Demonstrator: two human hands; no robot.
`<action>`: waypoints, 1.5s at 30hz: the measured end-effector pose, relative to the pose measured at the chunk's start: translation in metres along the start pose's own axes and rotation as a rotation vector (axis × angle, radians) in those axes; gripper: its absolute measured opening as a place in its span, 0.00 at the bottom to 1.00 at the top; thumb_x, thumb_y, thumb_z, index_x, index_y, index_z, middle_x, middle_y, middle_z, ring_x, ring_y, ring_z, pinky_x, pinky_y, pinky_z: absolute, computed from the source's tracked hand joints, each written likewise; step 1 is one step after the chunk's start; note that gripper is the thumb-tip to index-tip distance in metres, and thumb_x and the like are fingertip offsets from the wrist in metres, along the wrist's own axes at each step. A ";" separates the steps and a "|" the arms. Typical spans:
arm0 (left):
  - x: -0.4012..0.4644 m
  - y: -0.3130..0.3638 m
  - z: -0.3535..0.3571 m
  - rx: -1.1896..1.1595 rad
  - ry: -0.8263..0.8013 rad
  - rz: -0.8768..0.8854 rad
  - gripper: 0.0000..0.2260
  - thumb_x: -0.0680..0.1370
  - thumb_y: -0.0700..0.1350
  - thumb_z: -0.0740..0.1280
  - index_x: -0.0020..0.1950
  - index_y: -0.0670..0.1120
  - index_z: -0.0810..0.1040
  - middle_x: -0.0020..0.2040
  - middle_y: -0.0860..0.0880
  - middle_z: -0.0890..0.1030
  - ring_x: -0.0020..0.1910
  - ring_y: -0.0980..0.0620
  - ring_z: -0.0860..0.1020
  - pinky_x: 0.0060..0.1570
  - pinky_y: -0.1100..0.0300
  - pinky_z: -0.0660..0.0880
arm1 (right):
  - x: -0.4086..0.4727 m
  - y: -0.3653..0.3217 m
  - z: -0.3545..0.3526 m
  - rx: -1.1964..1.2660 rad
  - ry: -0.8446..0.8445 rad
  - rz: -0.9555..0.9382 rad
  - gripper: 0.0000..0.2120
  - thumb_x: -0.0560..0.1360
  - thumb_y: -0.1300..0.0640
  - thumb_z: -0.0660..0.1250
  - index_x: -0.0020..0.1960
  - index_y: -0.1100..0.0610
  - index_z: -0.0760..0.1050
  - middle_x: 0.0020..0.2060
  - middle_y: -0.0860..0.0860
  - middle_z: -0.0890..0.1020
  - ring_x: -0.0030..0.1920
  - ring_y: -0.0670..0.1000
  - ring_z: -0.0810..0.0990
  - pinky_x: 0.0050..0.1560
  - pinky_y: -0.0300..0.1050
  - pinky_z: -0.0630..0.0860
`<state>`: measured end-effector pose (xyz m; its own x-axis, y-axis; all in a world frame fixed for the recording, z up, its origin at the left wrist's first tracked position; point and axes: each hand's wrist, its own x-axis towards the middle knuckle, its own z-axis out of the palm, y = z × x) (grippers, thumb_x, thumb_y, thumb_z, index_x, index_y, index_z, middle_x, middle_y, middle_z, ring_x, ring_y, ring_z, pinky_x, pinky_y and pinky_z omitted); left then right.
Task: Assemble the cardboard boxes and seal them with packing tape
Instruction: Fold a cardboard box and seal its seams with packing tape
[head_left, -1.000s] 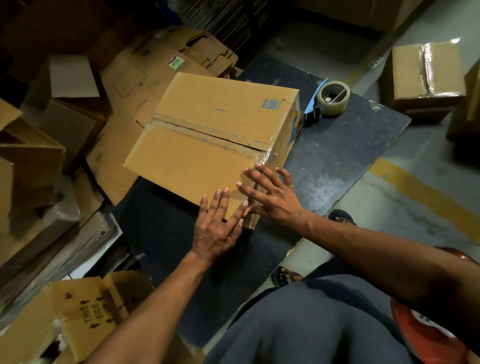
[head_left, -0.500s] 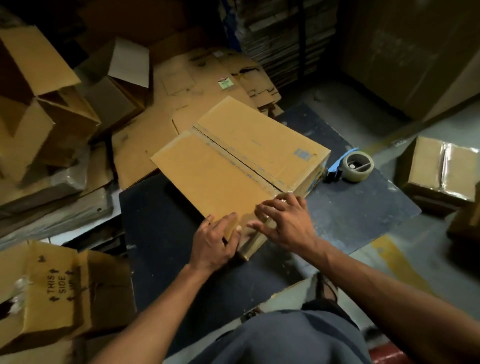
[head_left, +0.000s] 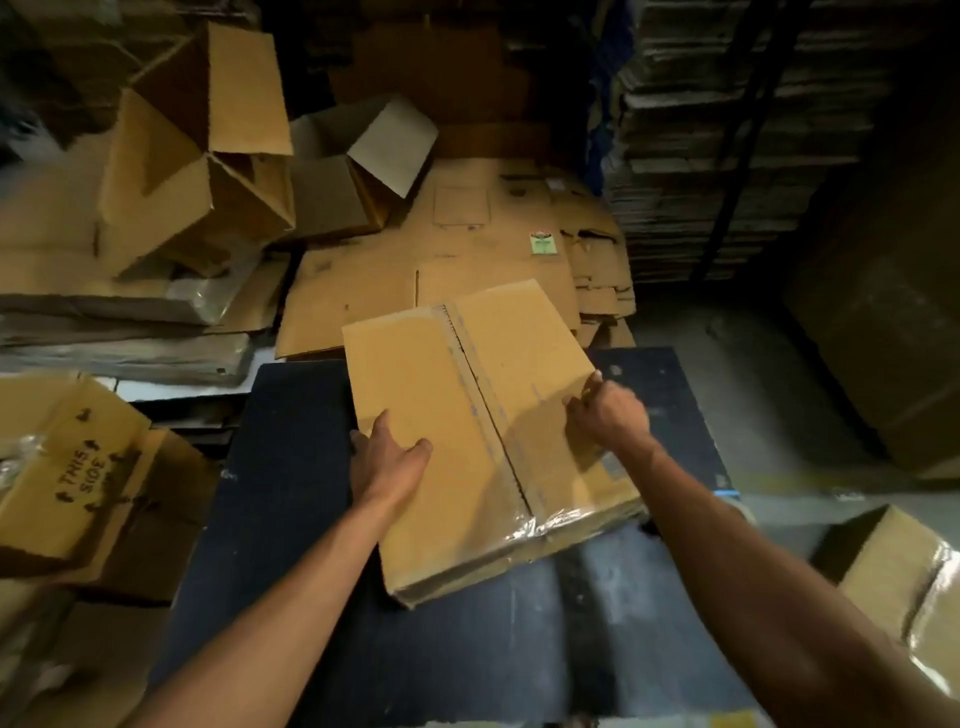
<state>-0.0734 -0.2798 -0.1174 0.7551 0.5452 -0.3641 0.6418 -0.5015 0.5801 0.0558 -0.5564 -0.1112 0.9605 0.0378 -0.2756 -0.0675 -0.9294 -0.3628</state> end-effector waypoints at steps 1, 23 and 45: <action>0.004 0.001 0.000 0.039 0.008 -0.007 0.37 0.78 0.59 0.70 0.83 0.56 0.56 0.81 0.41 0.58 0.71 0.35 0.71 0.65 0.45 0.76 | -0.003 -0.001 0.003 -0.031 0.004 0.000 0.21 0.81 0.38 0.62 0.61 0.55 0.71 0.54 0.58 0.82 0.52 0.60 0.82 0.55 0.57 0.81; -0.013 -0.015 0.027 0.522 0.061 0.566 0.31 0.79 0.70 0.56 0.75 0.53 0.75 0.79 0.43 0.68 0.78 0.44 0.68 0.76 0.47 0.61 | -0.036 -0.067 0.008 -0.015 0.010 -0.037 0.28 0.77 0.31 0.64 0.65 0.51 0.76 0.59 0.52 0.79 0.60 0.54 0.76 0.58 0.53 0.77; -0.015 -0.025 -0.074 0.892 -0.454 0.663 0.37 0.77 0.62 0.67 0.83 0.58 0.57 0.84 0.49 0.59 0.83 0.46 0.56 0.79 0.46 0.55 | -0.150 -0.052 0.107 0.041 -0.474 -0.239 0.38 0.72 0.25 0.54 0.52 0.58 0.79 0.43 0.57 0.87 0.44 0.59 0.87 0.45 0.54 0.83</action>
<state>-0.1107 -0.2258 -0.0723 0.8366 -0.1917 -0.5131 -0.1588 -0.9814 0.1079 -0.1133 -0.4750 -0.1461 0.7238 0.4171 -0.5497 0.1184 -0.8599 -0.4965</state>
